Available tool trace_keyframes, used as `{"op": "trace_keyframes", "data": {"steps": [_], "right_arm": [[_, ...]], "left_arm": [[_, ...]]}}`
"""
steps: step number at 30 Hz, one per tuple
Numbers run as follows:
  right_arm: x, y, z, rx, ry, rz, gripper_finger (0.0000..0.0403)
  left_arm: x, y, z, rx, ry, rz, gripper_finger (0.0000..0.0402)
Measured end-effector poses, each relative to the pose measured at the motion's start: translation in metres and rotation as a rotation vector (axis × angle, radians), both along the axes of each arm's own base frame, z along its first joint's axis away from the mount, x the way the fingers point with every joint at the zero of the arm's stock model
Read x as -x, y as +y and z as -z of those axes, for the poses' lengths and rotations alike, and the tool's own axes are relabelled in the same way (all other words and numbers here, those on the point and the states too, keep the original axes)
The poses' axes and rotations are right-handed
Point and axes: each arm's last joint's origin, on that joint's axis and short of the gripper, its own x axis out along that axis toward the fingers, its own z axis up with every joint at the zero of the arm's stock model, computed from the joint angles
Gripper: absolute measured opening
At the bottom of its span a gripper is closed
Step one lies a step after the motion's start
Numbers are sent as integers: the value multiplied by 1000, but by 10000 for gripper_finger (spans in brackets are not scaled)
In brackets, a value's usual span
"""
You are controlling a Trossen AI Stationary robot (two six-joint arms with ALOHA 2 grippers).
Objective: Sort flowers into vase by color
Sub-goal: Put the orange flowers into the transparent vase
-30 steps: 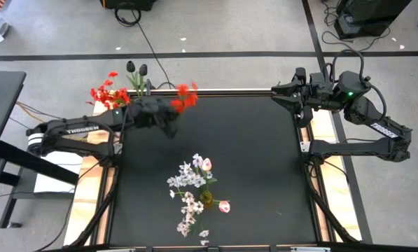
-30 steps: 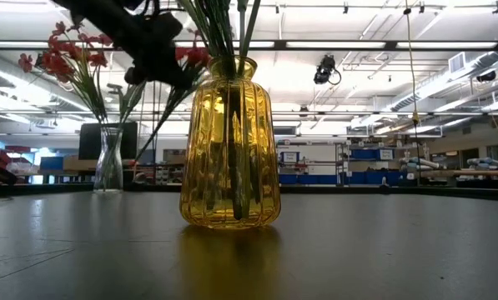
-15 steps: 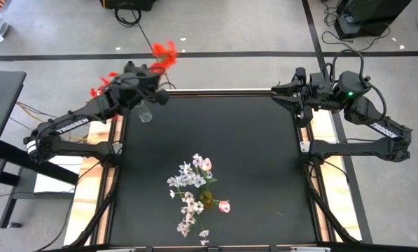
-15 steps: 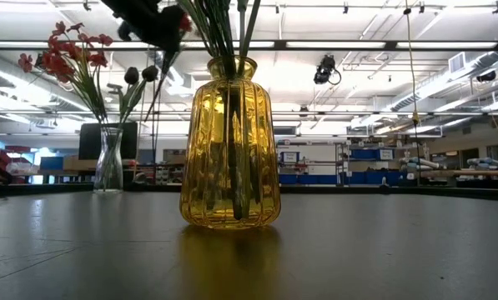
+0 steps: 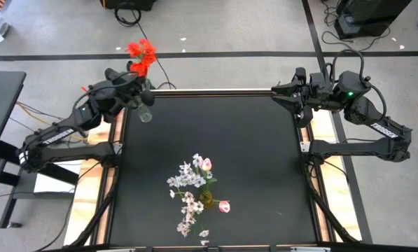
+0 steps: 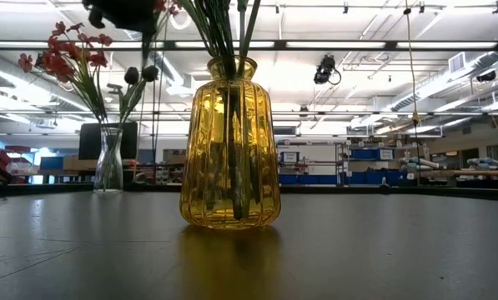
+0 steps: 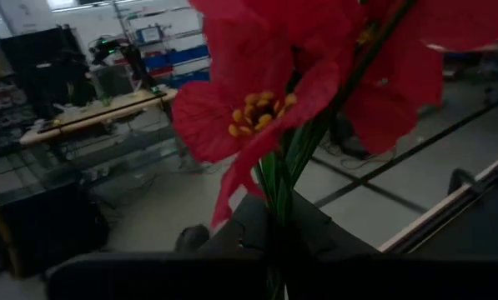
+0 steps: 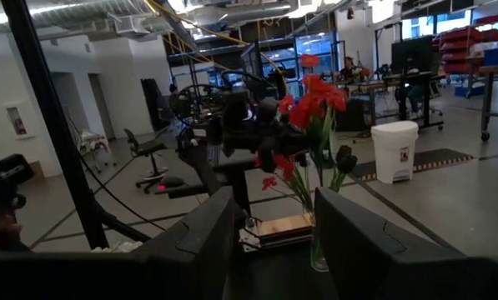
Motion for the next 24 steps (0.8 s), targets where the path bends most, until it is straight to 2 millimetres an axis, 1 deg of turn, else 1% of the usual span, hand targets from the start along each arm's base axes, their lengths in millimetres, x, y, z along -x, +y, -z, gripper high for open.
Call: {"op": "trace_keyframes", "data": {"steps": [5, 8, 15, 19, 24], "right_arm": [[0, 0, 0, 0, 0, 0, 176], [0, 0, 0, 0, 0, 0, 176], [0, 0, 0, 0, 0, 0, 176], [0, 0, 0, 0, 0, 0, 176], [0, 0, 0, 0, 0, 0, 176]], "left_arm": [[17, -4, 2, 11, 71, -91, 14], [25, -4, 2, 24, 57, -117, 14], [27, 3, 5, 31, 54, -126, 14], [27, 8, 24, 4, -24, -129, 14], [32, 6, 39, 24, -81, -135, 14]]}}
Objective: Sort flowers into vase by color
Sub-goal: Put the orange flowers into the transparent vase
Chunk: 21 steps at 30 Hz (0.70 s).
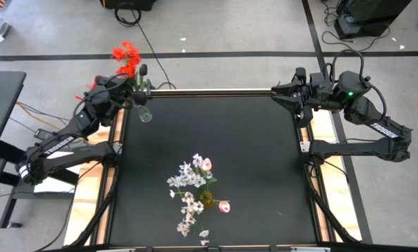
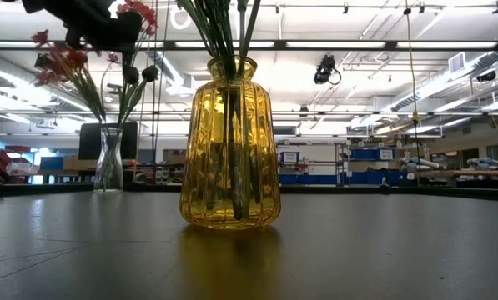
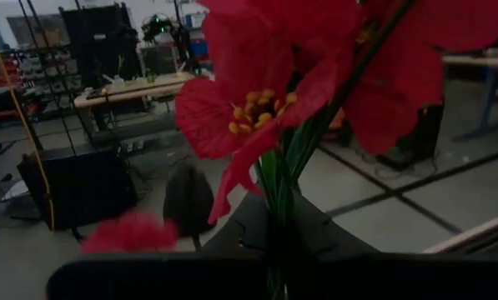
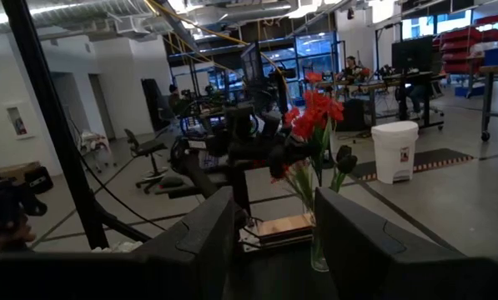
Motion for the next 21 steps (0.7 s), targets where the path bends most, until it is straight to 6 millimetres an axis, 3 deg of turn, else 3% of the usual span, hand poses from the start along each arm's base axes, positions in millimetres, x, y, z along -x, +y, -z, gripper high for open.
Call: {"op": "trace_keyframes", "data": {"steps": [10, 21], "right_arm": [[0, 0, 0, 0, 0, 1, 176], [0, 0, 0, 0, 0, 0, 176]], "left_arm": [[1, 0, 9, 12, 24, -3, 16], [5, 3, 14, 64, -5, -46, 50]]}}
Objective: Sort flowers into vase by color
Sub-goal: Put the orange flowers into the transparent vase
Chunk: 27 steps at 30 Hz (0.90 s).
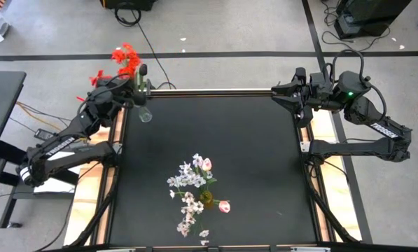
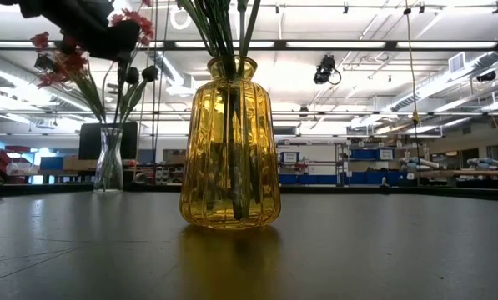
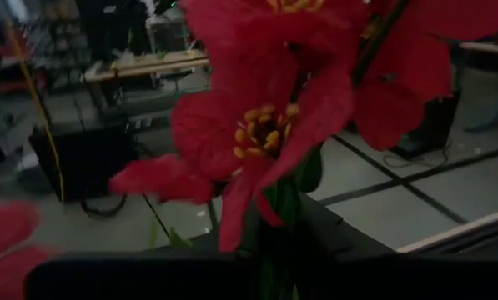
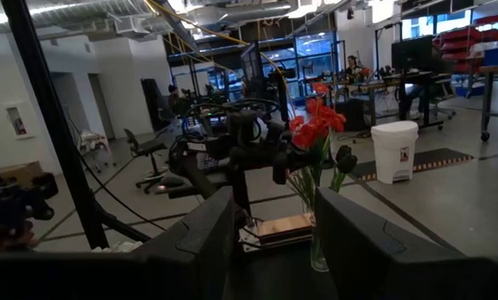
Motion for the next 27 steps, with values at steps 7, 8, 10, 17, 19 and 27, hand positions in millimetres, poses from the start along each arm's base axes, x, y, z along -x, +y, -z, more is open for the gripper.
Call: {"op": "trace_keyframes", "data": {"steps": [7, 8, 10, 17, 19, 27], "right_arm": [[0, 0, 0, 0, 0, 0, 176], [0, 0, 0, 0, 0, 0, 176], [0, 0, 0, 0, 0, 0, 176], [0, 0, 0, 0, 0, 0, 176], [0, 0, 0, 0, 0, 0, 176], [0, 0, 0, 0, 0, 0, 176]], "left_arm": [[4, 3, 1, 35, -81, -46, 113], [4, 3, 1, 37, -79, -47, 125], [4, 3, 2, 40, -79, -47, 151], [5, 2, 11, 138, -119, -66, 243], [5, 2, 12, 159, -134, -67, 264], [2, -1, 21, 314, -207, 76, 301]]}}
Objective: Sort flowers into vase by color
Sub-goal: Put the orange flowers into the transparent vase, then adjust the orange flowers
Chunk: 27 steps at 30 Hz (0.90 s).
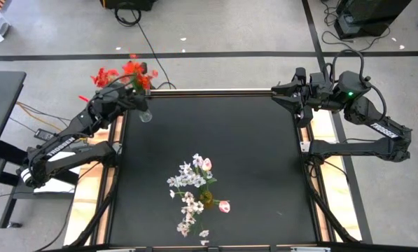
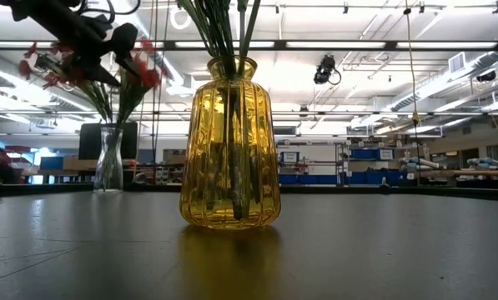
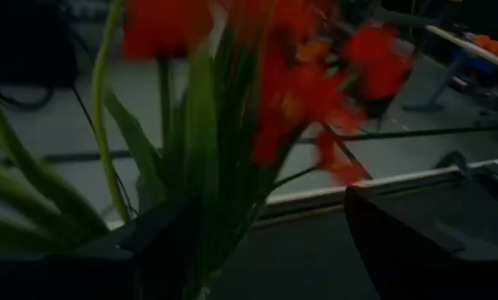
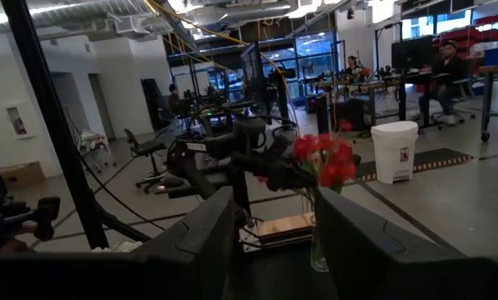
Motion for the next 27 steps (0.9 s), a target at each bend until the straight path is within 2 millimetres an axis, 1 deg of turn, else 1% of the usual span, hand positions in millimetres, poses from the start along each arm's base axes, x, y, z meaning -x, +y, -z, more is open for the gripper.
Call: {"op": "trace_keyframes", "data": {"steps": [7, 14, 17, 21, 24, 27], "right_arm": [[0, 0, 0, 0, 0, 0, 176], [0, 0, 0, 0, 0, 0, 176], [0, 0, 0, 0, 0, 3, 176], [0, 0, 0, 0, 0, 3, 176], [0, 0, 0, 0, 0, 3, 176], [0, 0, 0, 0, 0, 3, 176]], "left_arm": [[-1, -1, 2, 55, -51, 50, 302], [-2, -11, -4, 68, -106, 232, 302], [-2, -18, -15, 37, -102, 311, 302], [1, -26, -33, -7, -65, 366, 302], [5, -30, -48, -41, -31, 369, 302], [11, -33, -66, -88, -36, 358, 302]]}}
